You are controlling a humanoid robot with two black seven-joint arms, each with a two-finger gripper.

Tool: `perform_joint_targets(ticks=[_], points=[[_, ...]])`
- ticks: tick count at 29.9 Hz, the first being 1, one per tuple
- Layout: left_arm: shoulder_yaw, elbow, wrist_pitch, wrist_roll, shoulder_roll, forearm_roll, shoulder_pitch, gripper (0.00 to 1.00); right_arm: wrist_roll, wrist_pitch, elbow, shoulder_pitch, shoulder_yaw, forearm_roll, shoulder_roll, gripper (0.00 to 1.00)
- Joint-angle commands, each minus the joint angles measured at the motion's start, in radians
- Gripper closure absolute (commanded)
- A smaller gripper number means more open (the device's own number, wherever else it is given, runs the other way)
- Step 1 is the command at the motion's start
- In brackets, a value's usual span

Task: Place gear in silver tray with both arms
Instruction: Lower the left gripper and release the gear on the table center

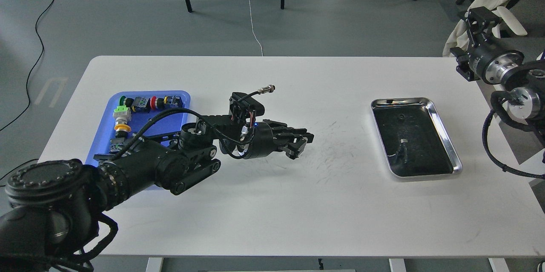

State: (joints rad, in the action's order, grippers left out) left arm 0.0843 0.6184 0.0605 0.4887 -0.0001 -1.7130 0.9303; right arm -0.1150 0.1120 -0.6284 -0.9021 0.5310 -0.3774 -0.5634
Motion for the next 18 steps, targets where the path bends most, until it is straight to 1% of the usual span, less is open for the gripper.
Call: perform_joint_targets(ticks=[1,4,13,18], points=[[-0.05,0.003,-0.033,0.0,0.0,0.004,-0.001,0.98,0.0,0.002,-0.001,0.0,0.0,0.0,-0.006,0.07],[-0.08,0.04,-0.051,0.0,0.0,-0.005,-0.011,0.97,0.0,0.002,0.001,0.002,0.0,0.0,-0.006,0.07],[-0.08,0.053,-0.054,0.0,0.0,0.001,-0.025,0.97,0.0,0.002,0.003,0.005,0.0,-0.002,-0.003,0.07],[-0.078,0.069,-0.07,0.0,0.0,0.003,-0.027,0.96,0.0,0.002,0.001,0.008,0.0,-0.002,0.0,0.07]])
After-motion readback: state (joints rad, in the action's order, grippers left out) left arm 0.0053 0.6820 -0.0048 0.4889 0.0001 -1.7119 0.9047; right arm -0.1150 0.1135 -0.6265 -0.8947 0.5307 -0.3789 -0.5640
